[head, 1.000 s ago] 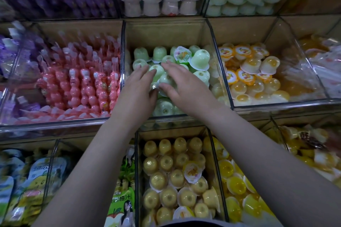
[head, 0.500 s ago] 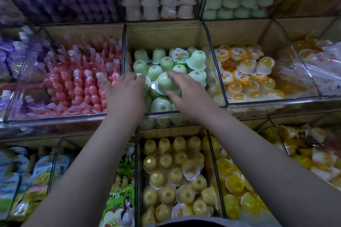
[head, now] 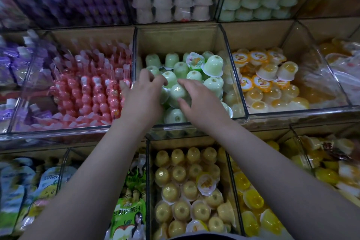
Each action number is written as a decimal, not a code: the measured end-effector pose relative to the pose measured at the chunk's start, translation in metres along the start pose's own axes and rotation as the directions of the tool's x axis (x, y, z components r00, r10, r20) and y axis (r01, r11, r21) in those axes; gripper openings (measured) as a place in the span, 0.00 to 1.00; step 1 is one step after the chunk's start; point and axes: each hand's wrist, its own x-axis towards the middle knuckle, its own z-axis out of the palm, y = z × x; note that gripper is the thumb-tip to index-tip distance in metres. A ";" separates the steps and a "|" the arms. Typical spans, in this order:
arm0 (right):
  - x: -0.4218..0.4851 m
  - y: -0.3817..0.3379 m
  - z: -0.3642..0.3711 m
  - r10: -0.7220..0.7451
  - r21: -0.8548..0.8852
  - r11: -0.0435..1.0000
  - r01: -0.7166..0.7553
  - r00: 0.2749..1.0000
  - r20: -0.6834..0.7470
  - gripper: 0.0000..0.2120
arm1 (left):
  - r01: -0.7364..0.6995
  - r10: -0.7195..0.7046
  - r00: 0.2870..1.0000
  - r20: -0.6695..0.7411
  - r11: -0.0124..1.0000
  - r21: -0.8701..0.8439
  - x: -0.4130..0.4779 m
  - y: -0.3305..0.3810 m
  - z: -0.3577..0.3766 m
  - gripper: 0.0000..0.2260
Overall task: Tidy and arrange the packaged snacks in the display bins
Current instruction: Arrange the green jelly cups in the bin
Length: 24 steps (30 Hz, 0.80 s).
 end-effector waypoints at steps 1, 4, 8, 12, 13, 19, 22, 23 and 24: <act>0.001 0.001 0.000 0.000 -0.014 1.000 0.000 1.000 0.011 0.26 | -0.005 0.005 1.000 -0.004 1.000 -0.015 0.001 0.001 0.000 0.27; 0.006 0.000 0.001 0.023 -0.056 0.998 -0.020 0.998 0.055 0.31 | -0.061 0.059 0.996 -0.059 0.998 -0.020 0.002 0.002 0.003 0.29; 0.012 -0.003 0.003 0.068 -0.057 0.996 -0.069 0.997 -0.024 0.28 | -0.121 0.105 0.988 -0.113 0.983 -0.141 0.004 -0.008 0.008 0.26; 0.015 -0.008 0.006 0.114 -0.003 0.993 -0.115 0.989 -0.092 0.26 | -0.161 0.147 0.984 -0.100 0.976 -0.148 0.007 -0.019 0.012 0.27; 0.017 -0.010 0.007 0.127 0.025 0.992 -0.125 0.984 -0.125 0.25 | -0.166 0.150 0.983 -0.104 0.972 -0.163 0.007 -0.021 0.013 0.27; 0.023 -0.015 0.012 0.140 -0.004 0.990 -0.141 0.985 -0.105 0.25 | -0.153 0.134 0.984 -0.114 0.971 -0.183 0.001 -0.018 0.009 0.34; 0.024 -0.013 0.014 0.119 -0.037 0.992 -0.120 0.992 -0.038 0.27 | -0.124 0.115 0.991 -0.074 0.983 -0.137 0.000 -0.021 0.010 0.33; 0.023 -0.013 0.014 0.111 -0.039 0.993 -0.111 0.994 -0.021 0.28 | -0.112 0.104 0.992 -0.068 0.985 -0.134 0.000 -0.022 0.011 0.33; 0.023 -0.013 0.014 0.104 -0.040 0.994 -0.104 0.995 -0.004 0.29 | -0.103 0.095 0.993 -0.068 0.985 -0.139 0.000 -0.023 0.012 0.32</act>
